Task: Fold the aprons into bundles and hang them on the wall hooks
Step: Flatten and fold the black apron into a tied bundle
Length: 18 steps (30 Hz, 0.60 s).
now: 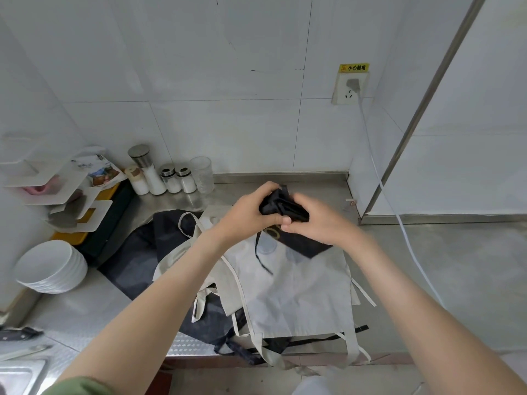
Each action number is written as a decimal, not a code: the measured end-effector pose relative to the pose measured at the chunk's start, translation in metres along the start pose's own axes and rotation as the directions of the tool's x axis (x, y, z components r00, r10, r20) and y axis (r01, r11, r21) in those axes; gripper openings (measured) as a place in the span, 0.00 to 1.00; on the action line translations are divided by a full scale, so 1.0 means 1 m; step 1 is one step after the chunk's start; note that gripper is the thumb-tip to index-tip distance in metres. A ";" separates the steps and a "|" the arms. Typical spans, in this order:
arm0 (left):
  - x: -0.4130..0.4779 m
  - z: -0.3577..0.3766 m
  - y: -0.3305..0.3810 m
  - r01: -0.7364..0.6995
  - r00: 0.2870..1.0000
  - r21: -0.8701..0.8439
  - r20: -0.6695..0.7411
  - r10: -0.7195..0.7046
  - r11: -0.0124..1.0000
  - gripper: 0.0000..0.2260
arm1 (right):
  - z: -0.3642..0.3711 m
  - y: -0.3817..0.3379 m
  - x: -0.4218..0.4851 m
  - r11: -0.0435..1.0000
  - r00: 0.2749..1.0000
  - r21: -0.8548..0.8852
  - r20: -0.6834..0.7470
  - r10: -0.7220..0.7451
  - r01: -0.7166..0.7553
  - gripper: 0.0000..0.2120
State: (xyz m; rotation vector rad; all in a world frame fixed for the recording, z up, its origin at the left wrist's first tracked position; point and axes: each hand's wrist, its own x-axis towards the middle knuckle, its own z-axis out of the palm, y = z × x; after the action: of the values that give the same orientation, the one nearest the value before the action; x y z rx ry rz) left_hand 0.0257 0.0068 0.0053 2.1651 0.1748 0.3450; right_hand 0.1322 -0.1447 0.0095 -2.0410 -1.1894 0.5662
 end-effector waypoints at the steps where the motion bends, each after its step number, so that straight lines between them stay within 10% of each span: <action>1: 0.000 0.000 0.001 0.015 1.000 -0.004 0.007 -0.015 1.000 0.17 | -0.001 0.000 -0.002 0.997 0.998 0.070 0.050 0.023 -0.027 0.16; 6: -0.002 -0.001 0.003 0.035 0.998 0.066 0.051 -0.038 0.997 0.16 | -0.001 -0.002 -0.005 0.716 0.987 0.679 0.125 0.106 -0.163 0.22; 18: -0.009 0.000 -0.003 -0.023 0.999 0.057 0.024 0.022 0.998 0.04 | 0.003 -0.007 0.003 0.598 0.934 0.789 -0.095 0.343 -0.139 0.14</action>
State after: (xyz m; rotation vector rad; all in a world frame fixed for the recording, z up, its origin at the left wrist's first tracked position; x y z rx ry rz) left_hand 0.0175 0.0066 0.0012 2.2283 0.1488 0.3307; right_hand 0.1279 -0.1382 0.0130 -1.4363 -0.3708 0.7730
